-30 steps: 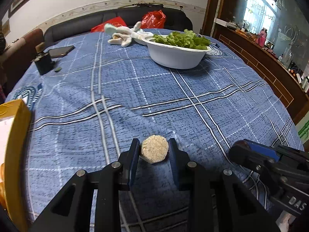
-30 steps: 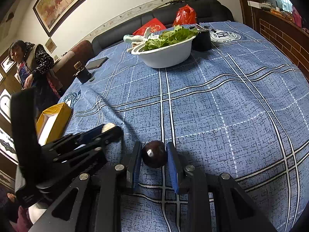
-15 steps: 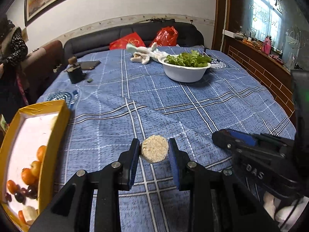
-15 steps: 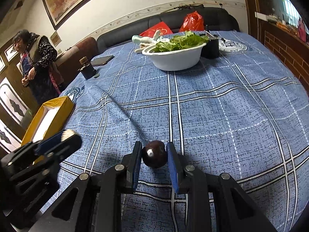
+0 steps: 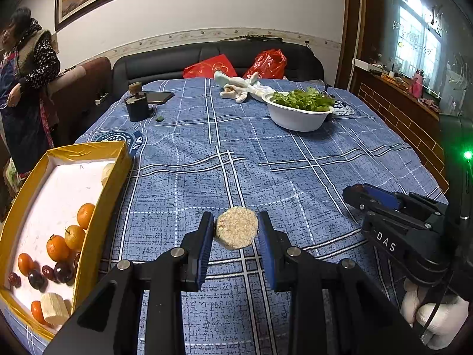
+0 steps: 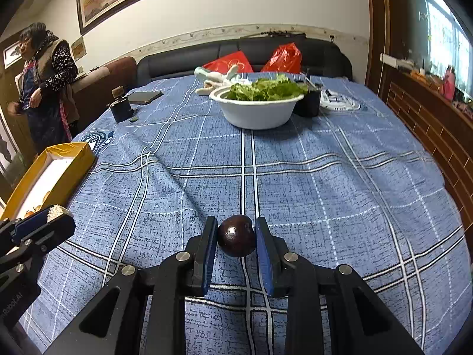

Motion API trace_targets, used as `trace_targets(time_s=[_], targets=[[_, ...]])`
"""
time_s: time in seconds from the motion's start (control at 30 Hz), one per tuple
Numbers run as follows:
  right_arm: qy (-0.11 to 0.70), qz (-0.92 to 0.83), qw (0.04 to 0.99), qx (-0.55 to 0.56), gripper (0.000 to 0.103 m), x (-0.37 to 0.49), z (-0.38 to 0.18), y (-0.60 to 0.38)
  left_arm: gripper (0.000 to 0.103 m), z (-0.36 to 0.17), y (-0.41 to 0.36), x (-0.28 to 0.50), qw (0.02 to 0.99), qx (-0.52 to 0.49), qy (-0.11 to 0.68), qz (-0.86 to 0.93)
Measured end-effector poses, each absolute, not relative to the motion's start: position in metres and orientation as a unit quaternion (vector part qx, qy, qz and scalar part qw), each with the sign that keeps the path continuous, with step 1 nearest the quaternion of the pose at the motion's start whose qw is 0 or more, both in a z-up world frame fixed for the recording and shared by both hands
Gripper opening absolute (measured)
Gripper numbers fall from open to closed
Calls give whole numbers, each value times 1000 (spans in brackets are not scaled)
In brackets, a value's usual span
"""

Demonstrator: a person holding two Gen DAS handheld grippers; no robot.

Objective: Organize fruits
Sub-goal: 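Carry the yam slice and plum into the tray and open both tools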

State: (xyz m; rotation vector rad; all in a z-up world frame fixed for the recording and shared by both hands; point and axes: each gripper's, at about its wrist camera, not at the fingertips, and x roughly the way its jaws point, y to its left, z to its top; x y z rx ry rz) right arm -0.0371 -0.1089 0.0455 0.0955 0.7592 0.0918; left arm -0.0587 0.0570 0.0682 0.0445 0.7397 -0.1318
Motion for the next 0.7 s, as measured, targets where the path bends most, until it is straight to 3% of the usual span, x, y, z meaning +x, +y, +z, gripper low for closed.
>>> trace_targets(time_s=[0.7], targets=[[344, 16, 939, -11, 29, -46, 47, -90, 29, 79, 93, -78, 936, -16, 348, -44]])
